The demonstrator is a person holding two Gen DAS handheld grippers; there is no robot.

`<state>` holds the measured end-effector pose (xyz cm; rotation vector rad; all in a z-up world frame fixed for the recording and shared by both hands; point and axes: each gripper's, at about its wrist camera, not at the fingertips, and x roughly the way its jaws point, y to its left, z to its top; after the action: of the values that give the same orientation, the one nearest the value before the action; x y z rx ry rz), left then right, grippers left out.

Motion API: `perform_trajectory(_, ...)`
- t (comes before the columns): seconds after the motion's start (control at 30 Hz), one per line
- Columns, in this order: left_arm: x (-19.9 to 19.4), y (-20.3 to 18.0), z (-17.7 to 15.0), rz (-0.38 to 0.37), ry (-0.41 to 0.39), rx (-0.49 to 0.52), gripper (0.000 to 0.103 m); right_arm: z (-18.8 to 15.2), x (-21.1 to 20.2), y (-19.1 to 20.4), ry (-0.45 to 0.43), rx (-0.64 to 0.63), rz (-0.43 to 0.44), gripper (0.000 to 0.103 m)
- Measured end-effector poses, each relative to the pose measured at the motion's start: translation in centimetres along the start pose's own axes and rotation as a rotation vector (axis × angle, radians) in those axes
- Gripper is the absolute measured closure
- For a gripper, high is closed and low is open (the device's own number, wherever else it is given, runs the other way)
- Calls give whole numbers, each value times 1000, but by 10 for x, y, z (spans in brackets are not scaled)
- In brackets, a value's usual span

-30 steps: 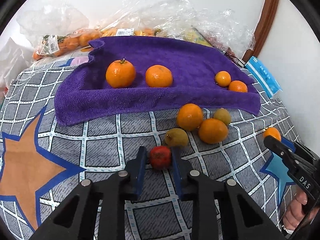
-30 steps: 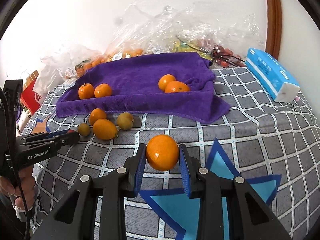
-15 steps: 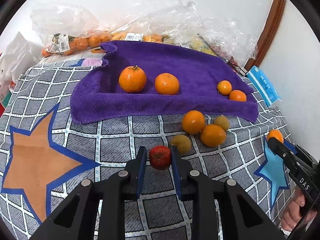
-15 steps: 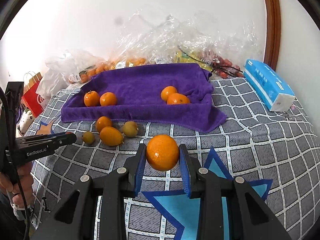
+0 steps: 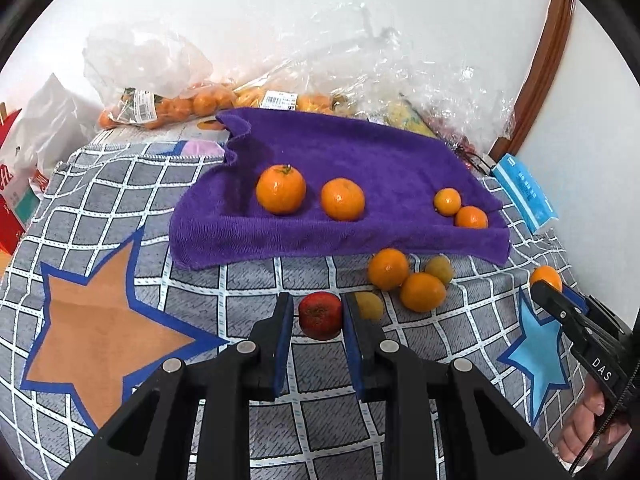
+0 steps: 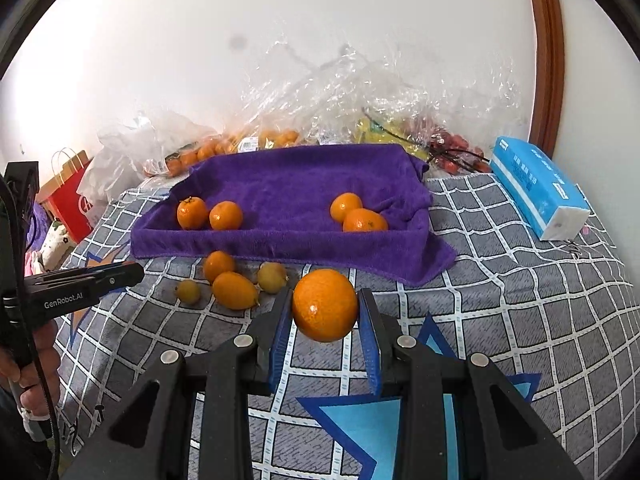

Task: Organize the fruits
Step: 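Lift the tomato and the orange and carry them over the purple towel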

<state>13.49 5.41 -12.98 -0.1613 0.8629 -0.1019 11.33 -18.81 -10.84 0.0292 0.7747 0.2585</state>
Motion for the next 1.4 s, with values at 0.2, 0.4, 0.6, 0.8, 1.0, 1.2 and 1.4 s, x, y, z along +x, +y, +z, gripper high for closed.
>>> perform_trajectory(0.2, -3, 0, 5, 3, -12, 4, 79, 4, -1, 3, -15, -7, 3, 71)
perform_trajectory(0.4, -7, -1, 12, 1, -32, 1, 79, 10, -4, 7, -30, -18, -1, 71)
perform_trajectory(0.6, -11, -3, 22, 3, -57, 14, 79, 19, -5, 8, -42, -16, 0, 71)
perform_trajectory(0.8, -11, 1, 35, 1, -70, 0, 79, 32, -3, 10, -61, -17, -6, 71)
perform_trajectory(1.0, -8, 4, 48, 4, -89, -1, 79, 45, 3, 13, -77, -16, -5, 71)
perform_trajectory(1.2, -1, 9, 61, 16, -101, -13, 79, 59, 15, 15, -86, -20, 0, 71)
perform_trajectory(1.4, 8, 14, 69, 29, -99, -20, 79, 72, 31, 17, -84, -25, 6, 71)
